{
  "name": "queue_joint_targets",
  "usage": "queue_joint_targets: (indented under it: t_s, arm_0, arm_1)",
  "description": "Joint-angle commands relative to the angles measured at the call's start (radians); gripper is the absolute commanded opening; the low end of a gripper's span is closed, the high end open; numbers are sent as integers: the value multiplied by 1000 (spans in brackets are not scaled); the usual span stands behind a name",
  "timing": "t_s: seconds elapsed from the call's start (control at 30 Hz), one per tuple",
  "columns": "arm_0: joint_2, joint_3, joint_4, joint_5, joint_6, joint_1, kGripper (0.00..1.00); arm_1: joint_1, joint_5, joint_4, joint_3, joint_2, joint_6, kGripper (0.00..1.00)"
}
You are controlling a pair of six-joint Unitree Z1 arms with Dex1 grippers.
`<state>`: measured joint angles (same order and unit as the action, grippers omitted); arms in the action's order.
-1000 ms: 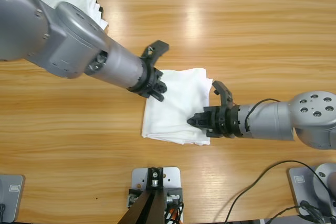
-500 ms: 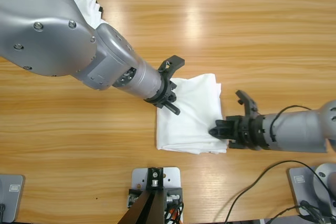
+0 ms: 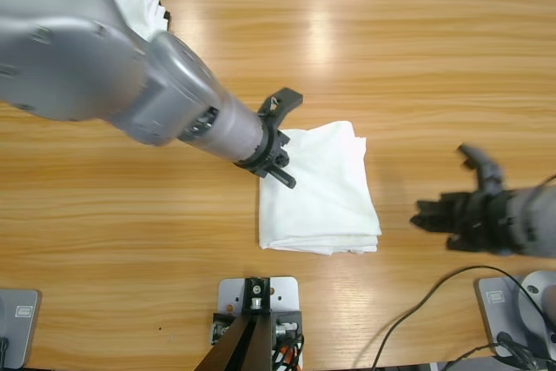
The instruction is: Fold clothes
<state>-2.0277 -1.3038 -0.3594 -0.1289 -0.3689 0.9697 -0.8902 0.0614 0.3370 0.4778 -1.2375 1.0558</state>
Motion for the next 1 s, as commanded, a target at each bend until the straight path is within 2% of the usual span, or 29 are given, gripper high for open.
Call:
queue_joint_targets:
  t_s: [0.03,0.1,0.17,0.23,0.33,0.43,0.5,0.63,0.73,0.8,0.87,0.93,1.0]
  arm_0:
    - [437,-9,-244,109,-11,-48,830]
    - [511,16,-312,136,-30,-48,840]
    - [601,83,-337,175,-67,-55,974]
    - [695,137,-388,192,-155,-117,991]
    - [794,155,-460,178,-325,-314,991]
    - [823,141,-462,35,-460,-590,996]
    - [801,127,-461,-8,-519,-700,996]
    - [747,102,-461,-42,-522,-693,996]
    - [750,152,-461,-41,-502,-650,996]
    - [769,184,-461,-41,-416,-636,996]
    - [790,206,-461,-41,-330,-629,992]
    - [804,233,-462,-41,-282,-619,992]
    - [816,247,-465,-41,-261,-605,991]
  arm_1:
    - [-9,-36,298,276,177,-105,1000]
    - [-7,-17,336,326,132,-164,1000]
    - [-7,8,372,370,110,-207,1000]
    - [24,24,440,411,102,-212,1000]
    - [110,32,579,491,80,-228,1000]
    - [142,32,605,554,70,-256,1000]
    - [145,41,604,579,25,-290,1000]
    - [142,90,595,630,-45,-404,1000]
    - [90,141,575,666,-139,-671,1000]
    - [27,76,571,664,-196,-923,1000]
    - [-6,47,554,662,-234,-1093,1000]
    - [-38,33,471,633,-252,-1278,995]
    - [-49,4,388,597,-274,-1443,818]
